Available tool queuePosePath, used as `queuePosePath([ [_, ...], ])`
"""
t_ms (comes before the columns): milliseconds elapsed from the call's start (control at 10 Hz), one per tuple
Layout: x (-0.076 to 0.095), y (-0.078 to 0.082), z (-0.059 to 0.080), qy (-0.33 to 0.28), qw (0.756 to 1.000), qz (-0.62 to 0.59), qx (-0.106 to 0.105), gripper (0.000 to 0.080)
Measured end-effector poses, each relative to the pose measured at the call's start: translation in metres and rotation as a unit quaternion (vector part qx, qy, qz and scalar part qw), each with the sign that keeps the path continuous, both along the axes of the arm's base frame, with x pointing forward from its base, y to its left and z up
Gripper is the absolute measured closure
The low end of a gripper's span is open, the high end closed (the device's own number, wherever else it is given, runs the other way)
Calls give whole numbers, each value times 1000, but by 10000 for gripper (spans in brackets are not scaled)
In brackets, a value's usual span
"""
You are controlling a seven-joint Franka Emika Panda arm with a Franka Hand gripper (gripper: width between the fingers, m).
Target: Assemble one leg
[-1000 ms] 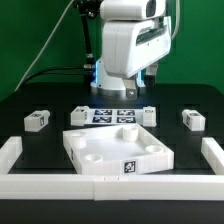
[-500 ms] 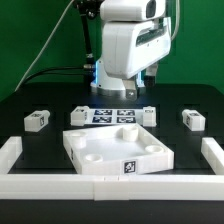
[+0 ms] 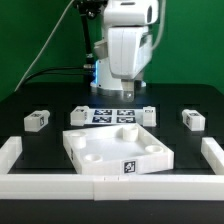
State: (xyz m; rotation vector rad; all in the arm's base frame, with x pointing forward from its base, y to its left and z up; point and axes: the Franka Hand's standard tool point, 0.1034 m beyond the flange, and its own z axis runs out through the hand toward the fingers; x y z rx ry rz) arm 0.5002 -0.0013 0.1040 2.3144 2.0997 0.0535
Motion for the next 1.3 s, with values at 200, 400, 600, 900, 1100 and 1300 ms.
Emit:
queuePosePath([
  [200, -4, -8, -8, 1, 997, 69, -23, 150],
  [400, -6, -12, -9, 4, 997, 69, -27, 150],
  [600, -6, -13, -10, 4, 997, 69, -27, 150],
  [900, -19, -31, -26, 13, 988, 154, -23, 150],
  [1100, -32, -38, -42, 26, 982, 186, -18, 150],
  [1300, -40, -39, -58, 37, 978, 204, -14, 150],
])
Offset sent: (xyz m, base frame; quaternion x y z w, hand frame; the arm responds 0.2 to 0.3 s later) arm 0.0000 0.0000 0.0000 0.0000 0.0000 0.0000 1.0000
